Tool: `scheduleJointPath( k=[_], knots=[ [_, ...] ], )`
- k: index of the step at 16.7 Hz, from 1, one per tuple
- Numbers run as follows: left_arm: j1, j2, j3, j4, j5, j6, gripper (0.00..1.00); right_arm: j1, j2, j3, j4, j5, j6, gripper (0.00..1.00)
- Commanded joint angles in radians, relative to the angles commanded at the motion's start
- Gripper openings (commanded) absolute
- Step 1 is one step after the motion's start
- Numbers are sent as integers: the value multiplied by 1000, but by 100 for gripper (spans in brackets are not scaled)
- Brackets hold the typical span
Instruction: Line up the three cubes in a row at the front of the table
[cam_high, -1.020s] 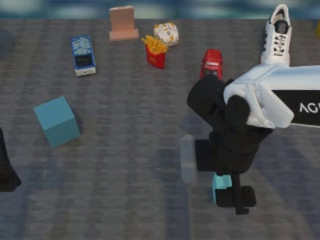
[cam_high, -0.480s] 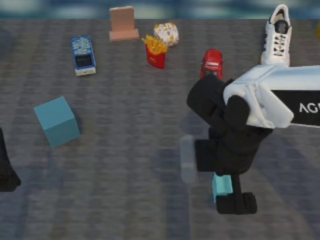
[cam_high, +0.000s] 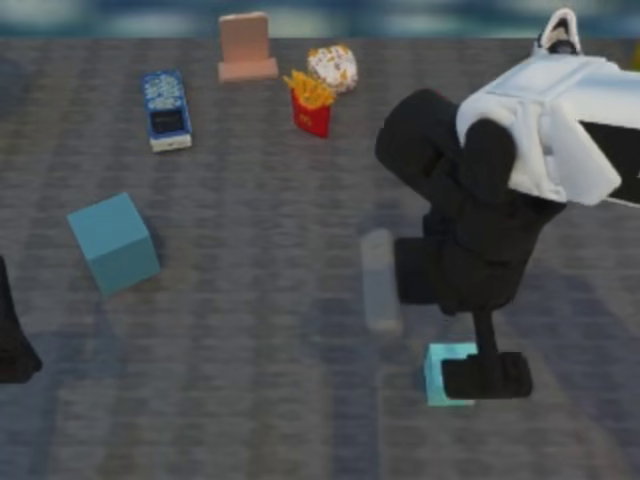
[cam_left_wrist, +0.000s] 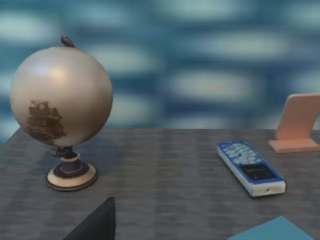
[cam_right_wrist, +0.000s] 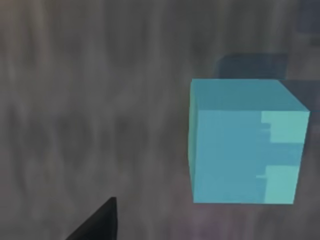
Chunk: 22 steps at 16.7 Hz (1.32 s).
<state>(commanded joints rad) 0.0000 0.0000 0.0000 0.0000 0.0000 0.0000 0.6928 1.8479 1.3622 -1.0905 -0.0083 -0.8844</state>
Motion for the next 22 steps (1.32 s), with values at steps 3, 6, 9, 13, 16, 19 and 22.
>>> scheduleJointPath(
  k=[3, 6, 9, 13, 16, 19, 22],
  knots=[
    [0, 0, 0, 0, 0, 0, 100, 0, -16, 22, -29, 0, 1, 100],
    [0, 0, 0, 0, 0, 0, 100, -5, -11, 22, -27, 0, 3, 100],
    [0, 0, 0, 0, 0, 0, 100, -44, 31, 80, -39, 3, 72, 100],
    [0, 0, 0, 0, 0, 0, 100, -150, 144, 223, -78, 5, 265, 100],
    [0, 0, 0, 0, 0, 0, 100, -236, 231, 333, -107, 7, 430, 100],
    [0, 0, 0, 0, 0, 0, 100, -297, 288, 413, -122, 10, 530, 100],
    [0, 0, 0, 0, 0, 0, 100, -308, 297, 426, -124, 11, 544, 100]
  ],
)
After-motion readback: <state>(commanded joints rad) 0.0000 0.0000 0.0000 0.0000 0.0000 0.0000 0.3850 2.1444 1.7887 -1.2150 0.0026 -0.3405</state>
